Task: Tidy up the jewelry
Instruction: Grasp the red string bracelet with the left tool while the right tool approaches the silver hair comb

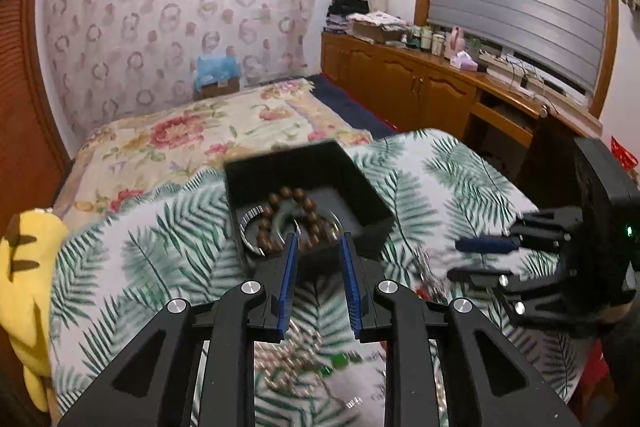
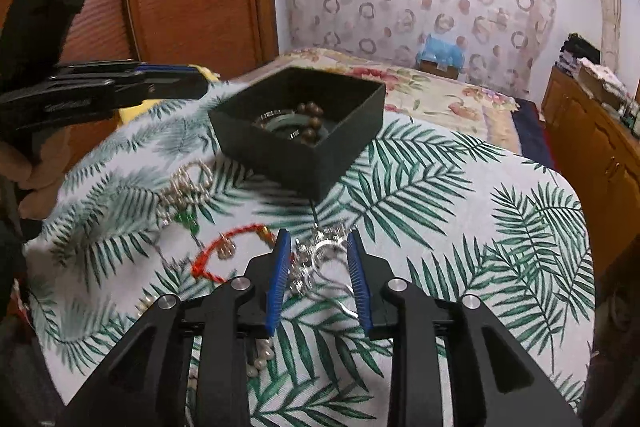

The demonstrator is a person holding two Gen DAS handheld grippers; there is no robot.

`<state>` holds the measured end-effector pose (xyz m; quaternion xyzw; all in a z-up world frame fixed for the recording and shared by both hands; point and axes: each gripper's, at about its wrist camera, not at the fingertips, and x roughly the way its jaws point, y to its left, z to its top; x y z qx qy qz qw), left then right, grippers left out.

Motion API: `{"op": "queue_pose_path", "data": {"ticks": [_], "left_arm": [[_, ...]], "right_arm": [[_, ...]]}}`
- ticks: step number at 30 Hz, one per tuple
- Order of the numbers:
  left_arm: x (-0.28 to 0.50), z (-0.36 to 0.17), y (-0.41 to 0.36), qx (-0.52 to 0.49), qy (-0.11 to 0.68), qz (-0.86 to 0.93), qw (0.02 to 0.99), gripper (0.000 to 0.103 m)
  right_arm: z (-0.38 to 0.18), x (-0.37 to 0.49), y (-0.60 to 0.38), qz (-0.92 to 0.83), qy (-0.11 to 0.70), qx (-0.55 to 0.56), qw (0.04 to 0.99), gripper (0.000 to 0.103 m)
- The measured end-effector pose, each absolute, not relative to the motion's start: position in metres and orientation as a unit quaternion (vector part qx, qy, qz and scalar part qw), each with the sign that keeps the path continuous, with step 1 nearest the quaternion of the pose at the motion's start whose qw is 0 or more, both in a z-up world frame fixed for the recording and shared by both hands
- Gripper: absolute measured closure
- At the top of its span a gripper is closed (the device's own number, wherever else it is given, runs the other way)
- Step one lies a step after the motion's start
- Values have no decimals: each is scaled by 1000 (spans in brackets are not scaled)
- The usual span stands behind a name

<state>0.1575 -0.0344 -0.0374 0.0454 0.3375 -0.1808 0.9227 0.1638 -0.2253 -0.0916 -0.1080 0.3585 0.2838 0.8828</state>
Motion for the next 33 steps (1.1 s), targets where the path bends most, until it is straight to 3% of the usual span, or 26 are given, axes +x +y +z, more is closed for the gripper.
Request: {"op": "queue_pose_path", "data": {"ticks": [24, 26, 28, 33], "left_arm": [[177, -108, -90, 81, 441, -243, 860, 83], [177, -107, -90, 84, 438, -241, 862, 85], [177, -107, -89, 84, 440, -242, 861, 100], [171, -101, -82, 78, 425, -236, 871, 101]], "right_arm": [[-108, 161, -286, 231, 387, -80, 889, 71], [-108, 163, -291, 229, 389, -74, 889, 71], [-110, 165, -294, 229, 392, -71, 888, 71], [-110, 167, -290, 243, 392, -73, 884, 57]]}}
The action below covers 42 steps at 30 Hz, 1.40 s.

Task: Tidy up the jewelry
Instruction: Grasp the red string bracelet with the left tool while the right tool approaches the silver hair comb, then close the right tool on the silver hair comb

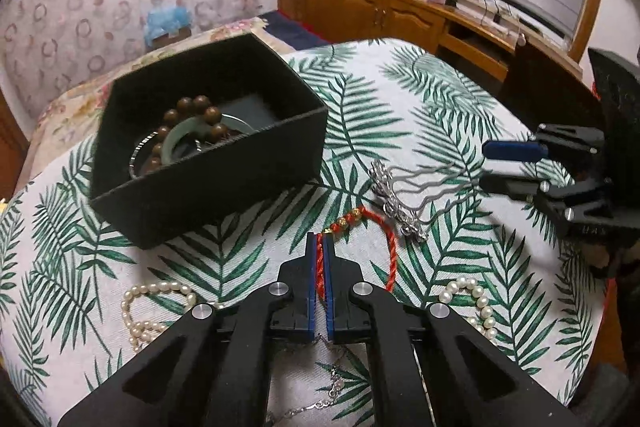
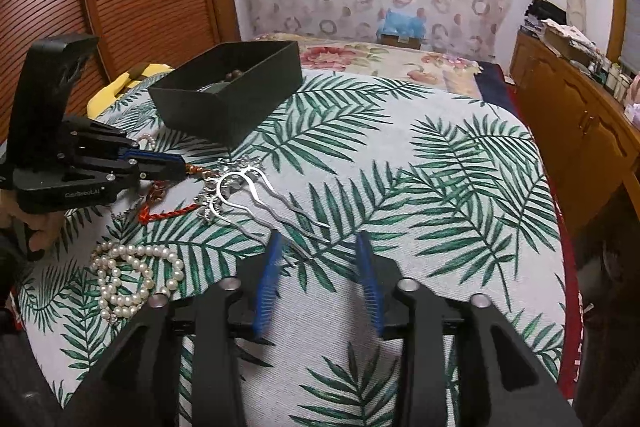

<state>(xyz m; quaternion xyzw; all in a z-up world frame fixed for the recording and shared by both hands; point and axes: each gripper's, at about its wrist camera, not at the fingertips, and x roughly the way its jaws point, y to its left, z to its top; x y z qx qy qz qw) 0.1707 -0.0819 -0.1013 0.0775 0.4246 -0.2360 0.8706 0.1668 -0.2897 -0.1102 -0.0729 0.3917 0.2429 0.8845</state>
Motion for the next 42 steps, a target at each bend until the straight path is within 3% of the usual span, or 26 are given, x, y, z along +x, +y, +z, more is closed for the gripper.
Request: {"op": "queue_pose_path", "data": {"ticks": [2, 4, 6, 13, 27, 30, 42], "left_arm": [[168, -96, -77, 70, 416, -233, 876, 101], [164, -89, -71, 61, 407, -231, 882, 101], [160, -84, -67, 54, 399, -229, 886, 101], [148, -66, -50, 30, 374, -228, 898, 101], [142, -56, -40, 14, 357, -220, 908, 101], [141, -55, -40, 16, 355, -219, 908, 101], [140, -46, -34, 14, 345, -214, 914, 101]], "right_arm": [[-109, 168, -282, 253, 388, -81, 883, 52], [-108, 168, -275, 262, 383, -87, 881, 39], [-106, 171, -265, 274, 380, -93, 879, 33], [-110, 183, -236, 314, 387, -112, 860, 27], [-121, 194, -211, 313, 410, -163, 841, 27], [-119, 193, -211, 315, 411, -164, 840, 45], [-109, 185, -207, 317, 396, -159, 847, 47]]}}
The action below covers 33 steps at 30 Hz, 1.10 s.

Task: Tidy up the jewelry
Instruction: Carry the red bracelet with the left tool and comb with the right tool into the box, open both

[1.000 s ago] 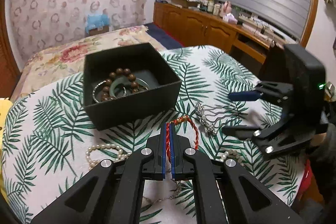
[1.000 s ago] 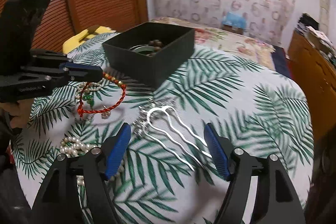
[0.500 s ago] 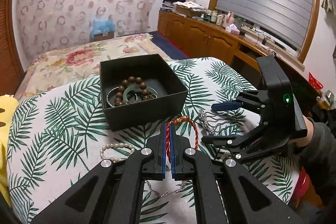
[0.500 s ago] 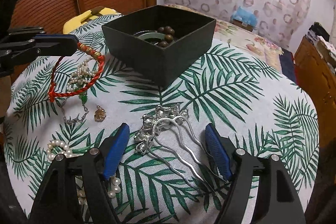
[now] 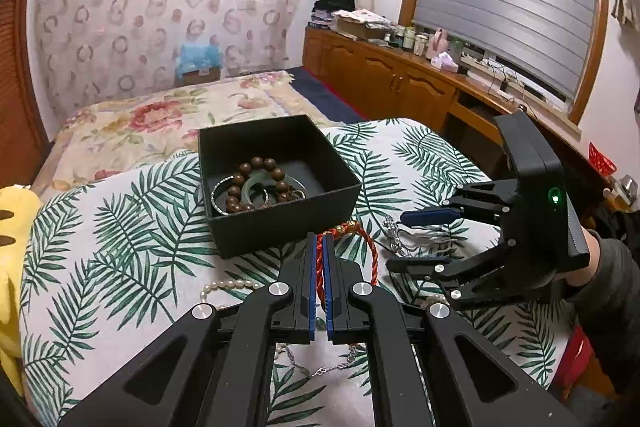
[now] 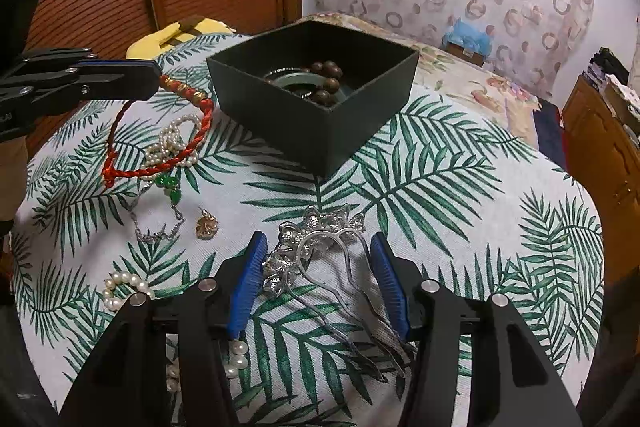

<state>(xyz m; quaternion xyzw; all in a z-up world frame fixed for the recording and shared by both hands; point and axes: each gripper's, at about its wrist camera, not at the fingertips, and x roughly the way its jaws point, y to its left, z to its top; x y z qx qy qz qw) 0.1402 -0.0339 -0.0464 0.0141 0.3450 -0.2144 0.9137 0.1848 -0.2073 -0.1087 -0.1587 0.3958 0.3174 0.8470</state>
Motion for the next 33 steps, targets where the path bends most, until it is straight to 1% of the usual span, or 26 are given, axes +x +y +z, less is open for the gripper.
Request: {"op": "queue_pose_path", "data": {"ticks": [9, 18, 29, 33], "left_arm": [[148, -28, -26, 11, 323, -210, 923, 101], [184, -14, -20, 15, 312, -194, 930, 101], [237, -26, -15, 7, 331, -177, 927, 101], [248, -31, -8, -1, 340, -166, 926, 95]], "right_arm": [[-77, 178, -205, 322, 359, -159, 862, 47], [-45, 193, -197, 336, 328, -156, 869, 47], [-20, 231, -189, 356, 300, -138, 874, 47], [-19, 244, -183, 365, 295, -134, 873, 47]]}}
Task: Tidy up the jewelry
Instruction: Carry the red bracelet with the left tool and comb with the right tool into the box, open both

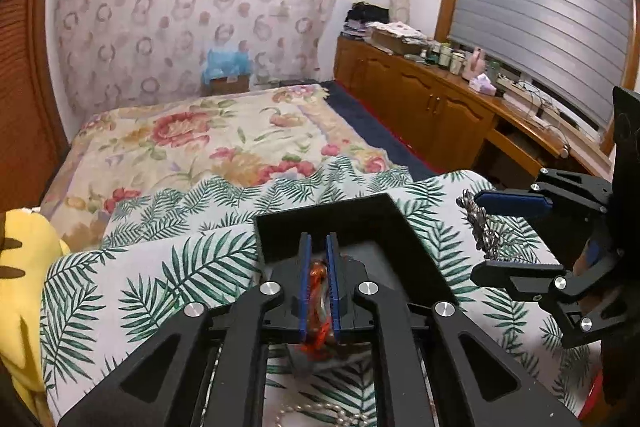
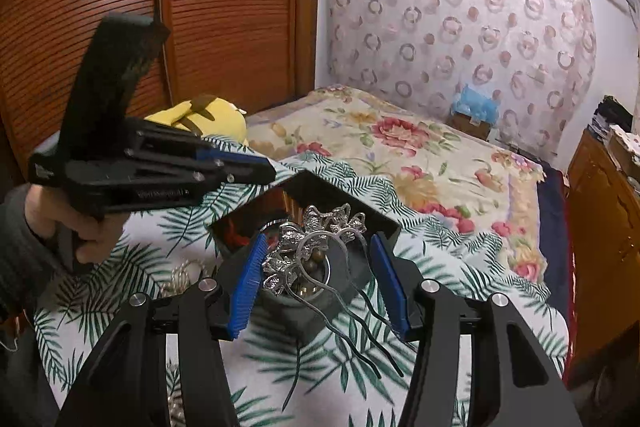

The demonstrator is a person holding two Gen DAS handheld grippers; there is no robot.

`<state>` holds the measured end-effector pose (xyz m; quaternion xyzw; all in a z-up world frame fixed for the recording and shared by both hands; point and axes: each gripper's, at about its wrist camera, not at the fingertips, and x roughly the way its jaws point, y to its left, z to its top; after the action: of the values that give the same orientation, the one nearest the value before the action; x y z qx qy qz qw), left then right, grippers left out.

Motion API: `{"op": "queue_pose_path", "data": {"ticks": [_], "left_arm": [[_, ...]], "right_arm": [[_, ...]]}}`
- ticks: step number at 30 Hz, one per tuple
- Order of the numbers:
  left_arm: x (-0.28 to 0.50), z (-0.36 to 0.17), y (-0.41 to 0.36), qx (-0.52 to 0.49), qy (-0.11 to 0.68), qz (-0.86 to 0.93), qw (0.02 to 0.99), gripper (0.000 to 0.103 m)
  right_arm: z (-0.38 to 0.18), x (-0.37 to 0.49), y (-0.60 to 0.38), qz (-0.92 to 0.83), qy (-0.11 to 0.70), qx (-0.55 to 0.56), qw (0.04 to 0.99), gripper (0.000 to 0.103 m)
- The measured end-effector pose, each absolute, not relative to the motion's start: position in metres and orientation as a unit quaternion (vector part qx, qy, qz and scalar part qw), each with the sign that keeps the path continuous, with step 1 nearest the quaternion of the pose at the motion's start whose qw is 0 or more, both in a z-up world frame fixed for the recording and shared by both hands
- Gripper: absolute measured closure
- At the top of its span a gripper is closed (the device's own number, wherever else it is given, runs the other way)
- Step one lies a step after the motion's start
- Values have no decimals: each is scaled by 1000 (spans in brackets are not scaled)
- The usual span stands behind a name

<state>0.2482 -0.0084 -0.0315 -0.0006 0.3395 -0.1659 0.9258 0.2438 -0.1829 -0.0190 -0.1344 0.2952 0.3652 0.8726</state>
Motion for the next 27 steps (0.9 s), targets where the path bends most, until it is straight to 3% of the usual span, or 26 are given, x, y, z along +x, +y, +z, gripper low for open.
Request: {"op": "queue_pose_path", "data": {"ticks": [2, 4, 8, 10, 14, 18, 21, 27], "left_arm": [[248, -32, -4, -2, 338, -163, 927, 87], [245, -30, 1, -2, 334, -158, 929, 70], [235, -26, 14, 1, 324, -142, 935, 66], [226, -25, 24, 2, 318, -130, 939, 56], [216, -26, 42, 0, 317, -109, 942, 54], [208, -31, 61, -10, 323, -92, 942, 37], [205, -36, 69, -13, 330, -82, 940, 30], [201, -53, 76, -16, 351, -83, 933, 28]], "right_arm": [[-20, 249, -178, 370, 295, -135, 871, 47], [-23, 255, -170, 374, 295, -138, 868, 47], [-27, 263, -149, 384, 293, -152, 862, 47], [-30, 266, -141, 389, 293, -159, 859, 47], [-39, 275, -120, 399, 298, -171, 850, 47], [-49, 283, -108, 402, 312, -177, 842, 47], [-59, 287, -102, 402, 326, -179, 836, 47], [-68, 291, -99, 391, 341, -175, 837, 46]]}}
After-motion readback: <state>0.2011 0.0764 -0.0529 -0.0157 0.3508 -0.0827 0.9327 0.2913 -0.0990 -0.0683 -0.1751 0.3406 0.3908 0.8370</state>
